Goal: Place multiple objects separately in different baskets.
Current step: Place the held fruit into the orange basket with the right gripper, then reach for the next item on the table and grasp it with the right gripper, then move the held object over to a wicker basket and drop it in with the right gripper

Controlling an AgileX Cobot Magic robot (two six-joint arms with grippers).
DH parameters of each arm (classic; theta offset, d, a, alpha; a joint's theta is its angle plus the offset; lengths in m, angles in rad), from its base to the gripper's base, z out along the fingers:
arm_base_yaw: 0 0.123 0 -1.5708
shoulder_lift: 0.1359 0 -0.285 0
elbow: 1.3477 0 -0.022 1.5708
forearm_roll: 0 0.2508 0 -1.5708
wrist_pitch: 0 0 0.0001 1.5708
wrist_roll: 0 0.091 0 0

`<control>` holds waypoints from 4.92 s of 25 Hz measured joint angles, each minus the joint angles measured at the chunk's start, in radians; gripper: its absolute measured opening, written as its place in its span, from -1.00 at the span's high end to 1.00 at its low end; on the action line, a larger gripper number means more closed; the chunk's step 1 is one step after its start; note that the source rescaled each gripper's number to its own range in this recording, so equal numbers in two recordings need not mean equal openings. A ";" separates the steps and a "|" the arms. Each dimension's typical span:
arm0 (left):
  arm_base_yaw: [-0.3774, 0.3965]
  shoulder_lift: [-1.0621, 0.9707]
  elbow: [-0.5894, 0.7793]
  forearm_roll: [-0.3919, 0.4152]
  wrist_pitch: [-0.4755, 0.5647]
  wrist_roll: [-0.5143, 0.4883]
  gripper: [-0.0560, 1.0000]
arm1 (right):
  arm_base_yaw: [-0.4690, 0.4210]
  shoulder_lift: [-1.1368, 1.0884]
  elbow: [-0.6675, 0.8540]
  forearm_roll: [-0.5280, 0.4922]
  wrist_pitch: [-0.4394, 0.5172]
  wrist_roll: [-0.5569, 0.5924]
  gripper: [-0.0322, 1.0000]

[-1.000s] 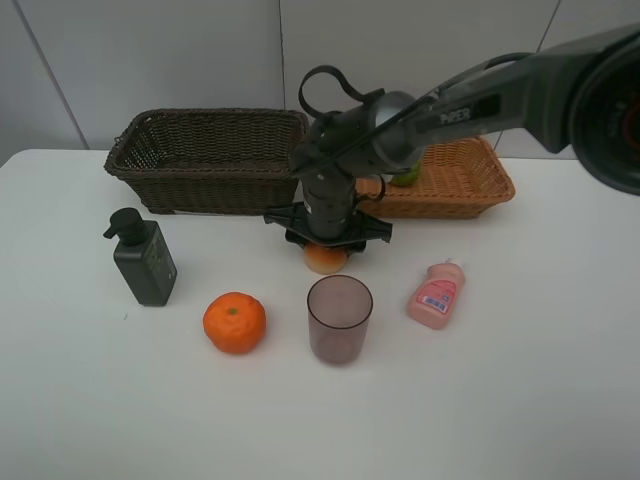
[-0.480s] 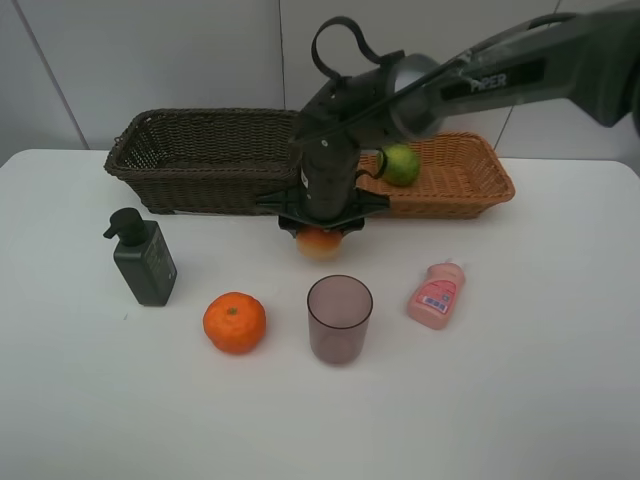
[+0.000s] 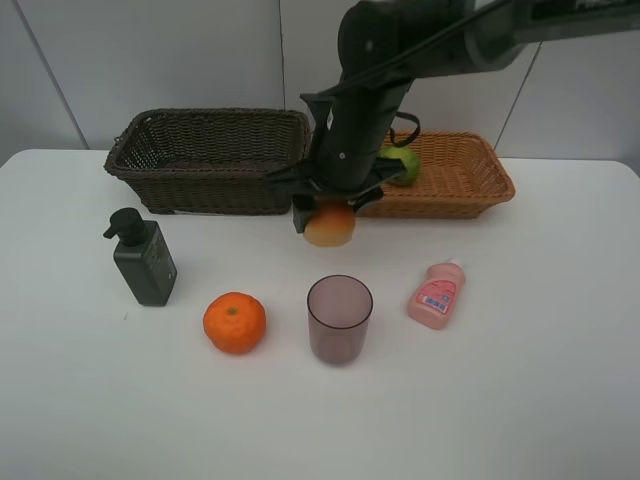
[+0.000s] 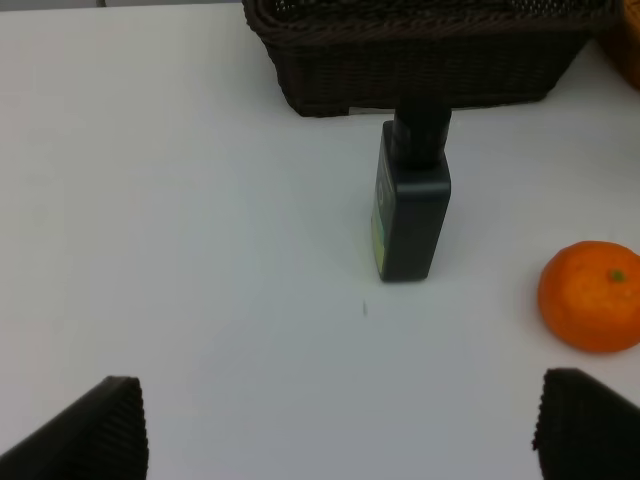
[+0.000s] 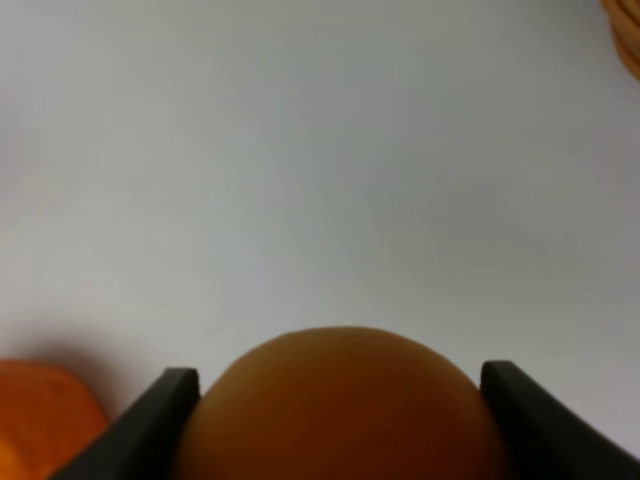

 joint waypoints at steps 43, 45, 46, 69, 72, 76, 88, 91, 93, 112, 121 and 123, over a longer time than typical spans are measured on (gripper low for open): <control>0.000 0.000 0.000 0.000 0.000 0.000 -1.00 | -0.404 0.137 -0.042 -0.199 -0.371 -0.146 -0.12; 0.000 0.000 0.000 0.000 0.000 0.000 -1.00 | -0.404 0.137 -0.042 -0.199 -0.371 -0.146 -0.65; 0.000 0.000 0.000 0.000 0.000 0.000 -1.00 | -0.404 0.136 -0.042 -0.199 -0.371 -0.146 -0.79; 0.000 0.000 0.000 0.000 0.000 0.000 -1.00 | -0.357 -0.156 0.228 -0.074 -0.105 0.156 -0.96; 0.000 0.000 0.000 0.000 0.000 0.000 -1.00 | -0.335 -0.157 0.280 -0.075 -0.083 0.185 -0.96; 0.000 0.000 0.000 0.000 0.000 0.000 -1.00 | -0.315 -0.157 0.339 -0.081 -0.082 0.244 -0.97; 0.000 0.000 0.000 0.000 0.000 0.000 -1.00 | -0.283 -0.158 0.513 -0.081 -0.228 0.438 -1.00; 0.000 0.000 0.000 0.000 0.000 0.000 -1.00 | -0.283 -0.145 0.525 -0.081 -0.246 0.462 -1.00; 0.000 0.000 0.000 0.000 0.000 0.000 -1.00 | -0.279 -0.129 0.526 -0.079 -0.256 0.466 -1.00; 0.000 0.000 0.000 0.000 0.000 0.000 -1.00 | -0.238 -0.060 0.527 -0.049 -0.242 0.472 0.92; 0.000 0.000 0.000 0.000 0.000 0.000 -1.00 | -0.238 -0.060 0.527 -0.049 -0.242 0.472 0.92; 0.000 0.000 0.000 0.000 0.000 0.000 -1.00 | -0.238 -0.060 0.527 -0.049 -0.242 0.472 0.92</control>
